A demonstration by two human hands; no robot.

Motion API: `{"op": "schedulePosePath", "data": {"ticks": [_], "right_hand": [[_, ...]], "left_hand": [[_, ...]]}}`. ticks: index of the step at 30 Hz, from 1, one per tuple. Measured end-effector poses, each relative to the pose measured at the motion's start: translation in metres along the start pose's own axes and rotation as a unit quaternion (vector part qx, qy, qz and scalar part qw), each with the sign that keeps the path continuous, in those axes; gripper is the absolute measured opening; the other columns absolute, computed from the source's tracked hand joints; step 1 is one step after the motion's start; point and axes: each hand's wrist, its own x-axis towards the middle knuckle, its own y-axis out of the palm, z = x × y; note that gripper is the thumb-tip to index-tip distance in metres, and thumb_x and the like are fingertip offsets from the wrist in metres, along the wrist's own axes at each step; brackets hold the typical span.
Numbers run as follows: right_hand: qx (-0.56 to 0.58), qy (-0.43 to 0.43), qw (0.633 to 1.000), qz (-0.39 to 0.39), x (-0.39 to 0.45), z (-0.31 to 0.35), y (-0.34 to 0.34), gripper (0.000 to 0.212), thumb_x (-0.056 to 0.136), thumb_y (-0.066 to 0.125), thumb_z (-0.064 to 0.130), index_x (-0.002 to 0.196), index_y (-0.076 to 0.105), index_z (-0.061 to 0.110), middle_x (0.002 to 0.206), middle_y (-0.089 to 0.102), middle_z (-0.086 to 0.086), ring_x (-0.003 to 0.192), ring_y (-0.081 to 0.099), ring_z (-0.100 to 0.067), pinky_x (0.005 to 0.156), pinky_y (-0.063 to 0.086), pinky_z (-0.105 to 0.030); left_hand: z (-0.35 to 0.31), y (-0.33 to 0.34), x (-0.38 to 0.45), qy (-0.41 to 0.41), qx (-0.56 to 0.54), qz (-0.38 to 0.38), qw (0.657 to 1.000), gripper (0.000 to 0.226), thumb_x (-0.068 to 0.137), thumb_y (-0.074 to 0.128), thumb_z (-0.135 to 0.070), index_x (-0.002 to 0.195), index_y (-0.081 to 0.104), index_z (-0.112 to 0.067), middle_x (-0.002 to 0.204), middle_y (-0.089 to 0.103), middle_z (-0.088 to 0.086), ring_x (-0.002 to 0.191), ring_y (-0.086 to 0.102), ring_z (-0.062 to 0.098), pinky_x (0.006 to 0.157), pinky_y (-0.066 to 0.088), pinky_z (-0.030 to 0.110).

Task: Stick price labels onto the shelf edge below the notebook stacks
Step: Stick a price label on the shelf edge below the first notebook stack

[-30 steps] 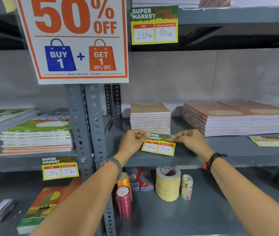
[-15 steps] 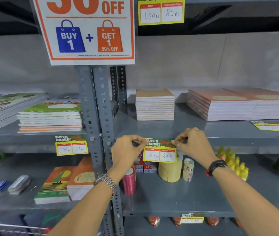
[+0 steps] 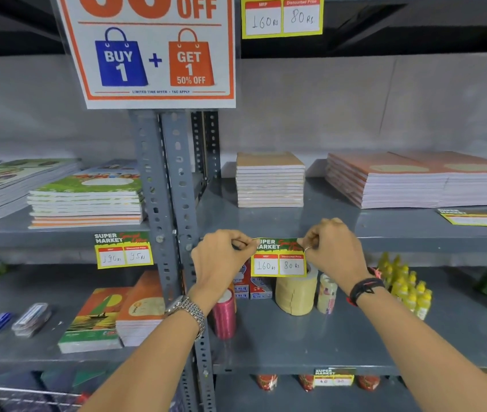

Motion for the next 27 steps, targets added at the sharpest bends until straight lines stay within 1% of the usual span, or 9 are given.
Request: {"op": "schedulePosePath", "data": {"ticks": [4,7,9,10,12,13,15,19,27], "right_hand": [[-0.013,-0.015,1.000,-0.008,-0.002,-0.004,0.002,0.016,0.081,0.064,0.023,0.070,0.064,0.012,0.073,0.051,0.004,0.088,0.054,-0.020,0.058,0.038,-0.027],[0.032,-0.010,0.999,-0.026,-0.004,-0.006,0.006,0.033,0.079,0.065,0.046,0.081,0.055,0.014,0.084,0.050,0.002,0.084,0.051,-0.018,0.061,0.038,-0.028],[0.058,-0.002,0.998,-0.026,-0.007,-0.002,0.012,0.052,0.074,0.061,0.060,0.097,0.053,0.014,0.098,0.055,-0.002,0.093,0.052,-0.019,0.072,0.046,-0.032],[0.059,0.005,0.998,-0.021,-0.007,0.000,0.016,0.061,0.074,0.059,0.064,0.106,0.053,0.013,0.107,0.058,-0.005,0.102,0.054,-0.023,0.085,0.049,-0.038],[0.042,0.016,0.999,-0.020,-0.005,0.003,0.025,0.069,0.076,0.055,0.064,0.119,0.052,0.010,0.123,0.060,-0.010,0.122,0.050,-0.028,0.109,0.036,-0.044],[0.029,0.018,0.999,-0.028,-0.004,0.003,0.029,0.068,0.077,0.056,0.061,0.121,0.052,0.010,0.127,0.060,-0.011,0.127,0.047,-0.029,0.113,0.030,-0.042],[0.015,0.017,0.999,-0.047,-0.003,0.002,0.033,0.062,0.079,0.058,0.055,0.122,0.055,0.010,0.132,0.059,-0.012,0.129,0.047,-0.028,0.113,0.029,-0.040],[-0.003,-0.003,0.998,-0.056,-0.001,-0.004,0.039,0.057,0.082,0.058,0.053,0.123,0.059,0.013,0.135,0.058,-0.008,0.128,0.050,-0.024,0.111,0.032,-0.037],[0.016,-0.016,0.999,-0.033,0.002,-0.011,0.034,0.044,0.086,0.060,0.037,0.123,0.060,0.013,0.133,0.060,-0.007,0.126,0.052,-0.024,0.108,0.036,-0.038]], "left_hand": [[0.003,-0.003,0.006,0.018,0.070,0.003,0.997,0.035,0.067,0.068,-0.065,0.062,0.061,-0.031,0.060,0.064,-0.014,0.067,0.057,0.004,0.047,0.030,0.020],[0.003,-0.001,0.009,0.096,0.097,-0.022,0.990,0.037,0.069,0.064,-0.067,0.074,0.057,-0.031,0.081,0.058,-0.012,0.082,0.049,0.010,0.059,0.036,0.024],[-0.001,0.008,0.006,0.155,0.092,-0.011,0.984,0.042,0.078,0.053,-0.066,0.097,0.060,-0.029,0.100,0.058,-0.009,0.095,0.052,0.013,0.079,0.039,0.029],[-0.003,0.013,0.006,0.172,0.082,0.008,0.982,0.046,0.082,0.046,-0.065,0.107,0.059,-0.029,0.110,0.060,-0.008,0.106,0.053,0.013,0.090,0.038,0.031],[-0.004,0.023,0.006,0.182,0.070,0.058,0.979,0.052,0.088,0.037,-0.063,0.122,0.054,-0.028,0.127,0.059,-0.007,0.127,0.047,0.014,0.108,0.029,0.035],[-0.003,0.027,0.008,0.180,0.071,0.078,0.978,0.054,0.089,0.034,-0.062,0.126,0.053,-0.028,0.134,0.056,-0.007,0.132,0.042,0.013,0.113,0.024,0.036],[0.000,0.032,0.010,0.180,0.080,0.088,0.976,0.055,0.089,0.032,-0.062,0.128,0.052,-0.029,0.139,0.053,-0.008,0.134,0.040,0.012,0.115,0.022,0.036],[0.007,0.034,0.018,0.203,0.088,0.071,0.973,0.048,0.089,0.041,-0.058,0.125,0.056,-0.032,0.136,0.056,-0.011,0.130,0.046,0.010,0.110,0.030,0.032],[0.014,0.030,0.028,0.198,0.033,0.123,0.972,0.047,0.088,0.043,-0.059,0.127,0.056,-0.035,0.139,0.051,-0.015,0.133,0.041,0.005,0.110,0.034,0.031]]}}
